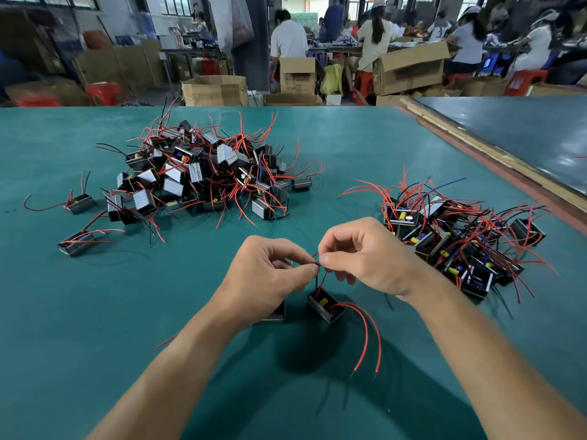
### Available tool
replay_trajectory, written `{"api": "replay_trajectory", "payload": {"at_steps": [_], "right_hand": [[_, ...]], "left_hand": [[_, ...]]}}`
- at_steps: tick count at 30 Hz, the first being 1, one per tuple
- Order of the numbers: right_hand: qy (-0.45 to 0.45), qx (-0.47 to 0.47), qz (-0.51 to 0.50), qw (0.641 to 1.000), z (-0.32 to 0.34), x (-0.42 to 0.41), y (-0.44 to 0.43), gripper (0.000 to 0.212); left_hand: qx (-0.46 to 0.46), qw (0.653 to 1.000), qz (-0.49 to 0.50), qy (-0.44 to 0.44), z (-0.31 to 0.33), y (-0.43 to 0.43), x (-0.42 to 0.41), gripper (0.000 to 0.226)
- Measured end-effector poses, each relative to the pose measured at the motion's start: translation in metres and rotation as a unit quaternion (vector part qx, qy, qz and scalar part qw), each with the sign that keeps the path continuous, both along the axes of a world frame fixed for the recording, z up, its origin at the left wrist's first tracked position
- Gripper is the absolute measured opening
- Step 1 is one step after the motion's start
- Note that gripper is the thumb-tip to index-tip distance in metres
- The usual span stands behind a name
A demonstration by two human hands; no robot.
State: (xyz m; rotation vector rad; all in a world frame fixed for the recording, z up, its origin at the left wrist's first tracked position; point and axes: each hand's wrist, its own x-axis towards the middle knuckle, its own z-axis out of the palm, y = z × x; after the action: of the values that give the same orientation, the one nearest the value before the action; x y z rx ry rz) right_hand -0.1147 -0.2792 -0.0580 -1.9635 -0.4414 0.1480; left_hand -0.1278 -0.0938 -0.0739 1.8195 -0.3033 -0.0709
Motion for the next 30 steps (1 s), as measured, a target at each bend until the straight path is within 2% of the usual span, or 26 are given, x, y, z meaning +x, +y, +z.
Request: {"api": "replay_trajectory", "payload": {"at_steps": [3,6,9,12,15,17,19,21,26,30], "right_hand": [[0.024,0.019,-0.005,1.0,0.001,0.001,-0.002,0.025],[0.01,0.006,-0.035,0.999,0.0,0.002,-0.002,0.024],[-0.03,-0.016,-0.133,0.991,-0.005,0.007,-0.007,0.023],[-0.039,-0.089,-0.218,0.971,-0.012,0.014,-0.01,0.029],[0.033,-0.156,-0.205,0.966,-0.014,0.014,-0.01,0.038],[0.048,-0.167,-0.171,0.97,-0.015,0.013,-0.007,0.032],[0.041,-0.128,-0.153,0.979,-0.015,0.011,-0.005,0.02],[0.047,-0.064,-0.15,0.986,-0.013,0.01,-0.004,0.018],[0.122,0.115,-0.097,0.981,-0.003,0.006,-0.004,0.008],[0.157,0.16,-0.057,0.973,-0.003,0.002,0.002,0.012]], "left_hand": [[-0.004,1.0,0.008,-0.009,0.0,-0.001,0.0,0.013],[0.003,1.0,0.031,-0.007,-0.002,0.0,0.001,0.014],[0.004,0.998,0.058,-0.002,-0.003,0.0,0.002,0.015],[-0.02,0.996,0.082,0.019,-0.002,-0.002,0.003,0.015],[-0.049,0.994,0.091,0.034,-0.002,-0.002,0.005,0.024],[-0.041,0.995,0.089,0.036,-0.003,-0.001,0.005,0.023],[-0.027,0.996,0.083,0.036,-0.004,0.0,0.004,0.017],[-0.033,0.996,0.075,0.043,-0.005,0.0,0.004,0.016],[-0.056,0.995,0.052,0.06,-0.005,-0.002,0.005,0.017],[-0.052,0.996,0.029,0.064,-0.003,-0.001,0.003,0.02]]}}
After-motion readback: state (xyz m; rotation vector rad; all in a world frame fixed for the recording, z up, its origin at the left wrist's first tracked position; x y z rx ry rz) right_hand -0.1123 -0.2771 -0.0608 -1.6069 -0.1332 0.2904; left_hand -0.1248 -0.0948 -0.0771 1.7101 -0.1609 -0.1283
